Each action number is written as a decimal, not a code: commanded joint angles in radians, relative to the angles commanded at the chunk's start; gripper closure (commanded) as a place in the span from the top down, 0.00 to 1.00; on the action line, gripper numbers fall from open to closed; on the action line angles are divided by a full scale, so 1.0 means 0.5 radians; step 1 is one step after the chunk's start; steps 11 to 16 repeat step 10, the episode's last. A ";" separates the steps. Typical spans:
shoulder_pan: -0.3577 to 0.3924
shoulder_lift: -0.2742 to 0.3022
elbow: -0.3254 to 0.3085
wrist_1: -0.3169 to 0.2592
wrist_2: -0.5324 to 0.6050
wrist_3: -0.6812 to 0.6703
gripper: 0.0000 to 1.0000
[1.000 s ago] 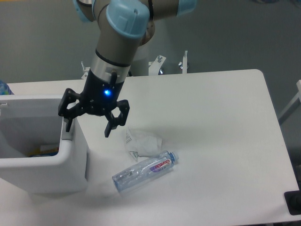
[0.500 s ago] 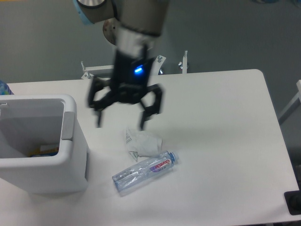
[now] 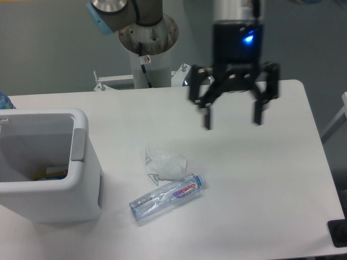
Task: Open the trash can
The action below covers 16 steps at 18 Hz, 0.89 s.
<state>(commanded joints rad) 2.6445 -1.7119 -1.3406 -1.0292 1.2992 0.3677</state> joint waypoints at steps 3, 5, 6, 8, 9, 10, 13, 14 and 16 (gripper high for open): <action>0.022 0.003 -0.040 -0.132 0.195 0.499 1.00; 0.025 0.003 -0.061 -0.193 0.377 0.794 1.00; 0.028 0.003 -0.065 -0.221 0.429 0.914 1.00; 0.031 0.000 -0.077 -0.270 0.509 1.080 1.00; 0.031 0.000 -0.086 -0.267 0.549 1.117 1.00; 0.031 -0.003 -0.089 -0.267 0.571 1.124 1.00; 0.031 -0.003 -0.089 -0.267 0.571 1.124 1.00; 0.031 -0.003 -0.089 -0.267 0.571 1.124 1.00; 0.031 -0.003 -0.089 -0.267 0.571 1.124 1.00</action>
